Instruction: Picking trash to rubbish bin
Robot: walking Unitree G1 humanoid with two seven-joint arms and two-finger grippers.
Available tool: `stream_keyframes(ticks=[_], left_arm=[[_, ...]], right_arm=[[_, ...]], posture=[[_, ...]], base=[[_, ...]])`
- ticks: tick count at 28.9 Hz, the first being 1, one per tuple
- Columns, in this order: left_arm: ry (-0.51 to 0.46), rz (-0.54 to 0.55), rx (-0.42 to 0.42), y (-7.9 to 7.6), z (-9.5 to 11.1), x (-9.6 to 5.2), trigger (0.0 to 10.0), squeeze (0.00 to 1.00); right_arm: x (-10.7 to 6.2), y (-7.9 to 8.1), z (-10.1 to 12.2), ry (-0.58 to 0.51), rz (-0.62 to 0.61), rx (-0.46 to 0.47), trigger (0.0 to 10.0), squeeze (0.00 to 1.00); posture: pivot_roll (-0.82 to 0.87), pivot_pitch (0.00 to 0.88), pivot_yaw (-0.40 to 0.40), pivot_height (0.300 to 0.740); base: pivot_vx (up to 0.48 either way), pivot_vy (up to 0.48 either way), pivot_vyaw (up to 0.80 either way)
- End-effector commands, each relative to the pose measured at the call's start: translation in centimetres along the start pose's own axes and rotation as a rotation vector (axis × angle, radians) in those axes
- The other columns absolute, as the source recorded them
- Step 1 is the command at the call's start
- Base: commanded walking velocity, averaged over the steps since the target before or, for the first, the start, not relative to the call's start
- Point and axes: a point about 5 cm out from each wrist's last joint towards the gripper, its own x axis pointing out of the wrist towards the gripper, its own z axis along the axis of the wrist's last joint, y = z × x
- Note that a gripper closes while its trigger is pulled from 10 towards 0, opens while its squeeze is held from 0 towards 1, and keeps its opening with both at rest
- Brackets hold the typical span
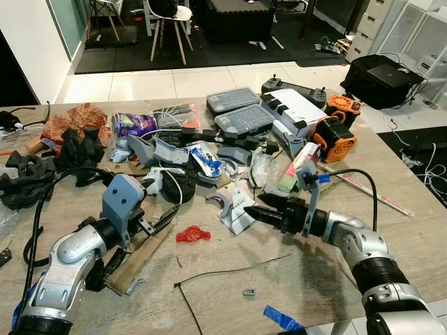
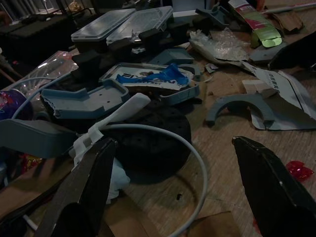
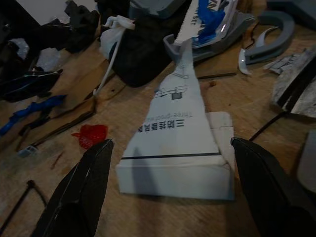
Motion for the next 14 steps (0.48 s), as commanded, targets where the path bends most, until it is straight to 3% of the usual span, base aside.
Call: stream_keyframes(ticks=[1, 6, 14], left_arm=[[0.013, -0.007, 0.01, 0.0, 0.1, -0.2, 10.0, 0.0], [0.015, -0.01, 0.012, 0.1, 0.3, -0.5, 10.0, 0.0], [0.012, -0.01, 0.01, 0.4, 0.8, -0.9, 10.0, 0.0]], right_arm=[[-0.3, 0.2, 0.1, 0.02, 0.024, 0.003, 10.0, 0.0], [-0.6, 0.8, 0.2, 0.02, 0.115, 0.026, 10.0, 0.0], [0.3, 1.0, 0.7, 0.009, 0.144, 0.003, 10.0, 0.0]], posture=[[0.02, 0.0, -0.017, 0.74], [0.02, 0.0, -0.016, 0.74], [0.04, 0.0, -0.001, 0.74]], base=[[0.0, 0.0, 0.0], [0.0, 0.0, 0.0], [0.0, 0.0, 0.0]])
